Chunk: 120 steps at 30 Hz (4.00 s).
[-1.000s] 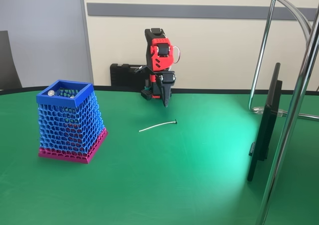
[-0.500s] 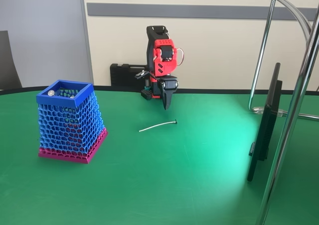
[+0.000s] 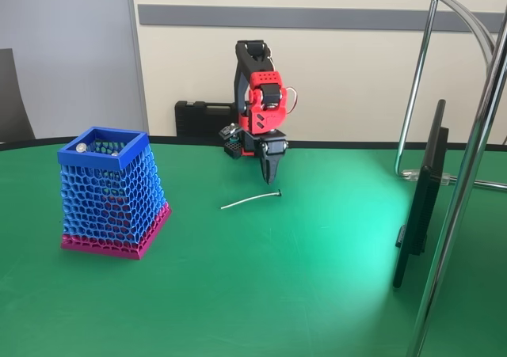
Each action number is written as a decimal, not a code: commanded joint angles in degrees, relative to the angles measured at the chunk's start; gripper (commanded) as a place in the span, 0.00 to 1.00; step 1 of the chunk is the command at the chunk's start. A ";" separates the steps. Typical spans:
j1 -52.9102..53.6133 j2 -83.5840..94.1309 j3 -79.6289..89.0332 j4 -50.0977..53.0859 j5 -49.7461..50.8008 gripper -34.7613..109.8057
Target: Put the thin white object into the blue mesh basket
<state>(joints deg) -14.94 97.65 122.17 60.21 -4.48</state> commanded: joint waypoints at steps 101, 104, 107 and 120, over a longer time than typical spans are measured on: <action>42.45 -11.25 -54.58 -36.56 71.54 0.24; 43.07 -12.66 -53.35 -39.20 72.25 0.24; 42.01 -14.33 -53.53 -39.73 71.98 0.24; 39.99 -16.70 -49.04 -41.31 75.15 0.24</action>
<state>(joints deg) 25.22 80.16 73.21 20.04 70.40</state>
